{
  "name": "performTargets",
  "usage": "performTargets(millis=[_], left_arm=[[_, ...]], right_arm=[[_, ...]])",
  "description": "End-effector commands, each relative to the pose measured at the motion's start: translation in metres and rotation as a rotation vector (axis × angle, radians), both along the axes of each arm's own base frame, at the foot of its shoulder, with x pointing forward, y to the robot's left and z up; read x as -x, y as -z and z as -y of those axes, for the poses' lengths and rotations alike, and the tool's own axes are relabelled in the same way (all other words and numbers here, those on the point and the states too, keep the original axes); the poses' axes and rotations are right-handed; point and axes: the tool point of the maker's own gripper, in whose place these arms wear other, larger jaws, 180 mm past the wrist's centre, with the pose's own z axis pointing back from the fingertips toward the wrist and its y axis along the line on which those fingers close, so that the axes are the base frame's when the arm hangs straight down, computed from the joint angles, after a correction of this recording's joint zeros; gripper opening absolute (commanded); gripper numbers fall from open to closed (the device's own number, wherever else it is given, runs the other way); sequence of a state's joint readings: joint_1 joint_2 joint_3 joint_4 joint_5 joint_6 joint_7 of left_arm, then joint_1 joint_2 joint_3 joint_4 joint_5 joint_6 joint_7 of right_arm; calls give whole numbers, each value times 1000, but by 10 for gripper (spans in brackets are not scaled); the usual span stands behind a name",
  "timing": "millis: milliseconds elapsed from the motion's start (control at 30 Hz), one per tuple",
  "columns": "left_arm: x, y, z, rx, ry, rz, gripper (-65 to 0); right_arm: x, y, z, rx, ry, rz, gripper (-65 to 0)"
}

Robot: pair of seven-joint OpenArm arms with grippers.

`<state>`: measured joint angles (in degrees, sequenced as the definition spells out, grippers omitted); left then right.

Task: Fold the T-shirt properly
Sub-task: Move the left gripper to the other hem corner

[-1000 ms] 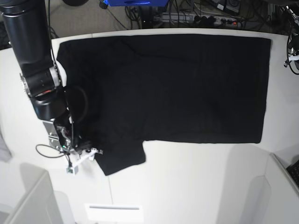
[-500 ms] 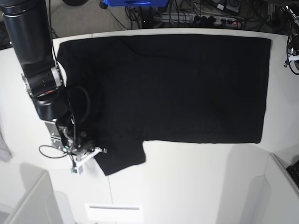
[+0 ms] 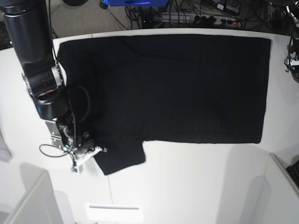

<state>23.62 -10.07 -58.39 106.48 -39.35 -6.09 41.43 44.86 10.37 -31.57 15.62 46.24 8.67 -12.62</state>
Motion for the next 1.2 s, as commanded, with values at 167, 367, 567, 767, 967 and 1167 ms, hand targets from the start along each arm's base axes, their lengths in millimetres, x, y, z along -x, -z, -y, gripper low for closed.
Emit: performTargets(millis=[167, 367, 567, 767, 967, 1167], left_arm=[[-54, -14, -12, -23, 83, 55, -133], [-103, 7, -20, 53, 121, 43, -133], [-164, 26, -23, 106, 195, -29, -133], [-213, 49, -15, 161, 247, -133, -133], [-256, 65, 3, 126, 307, -204, -135], [-275, 75, 7, 55, 335, -284, -135]], right_arm=[[-17, -20, 0, -5, -1, 44, -650], [-17, -20, 0, -4, -3, 43, -650], [-18, -21, 1, -1, -4, 46, -650], [-18, -21, 2, 2, -3, 45, -650], [-20, -24, 2, 2, -3, 52, -650], [-20, -25, 15, 15, 11, 52, -650]])
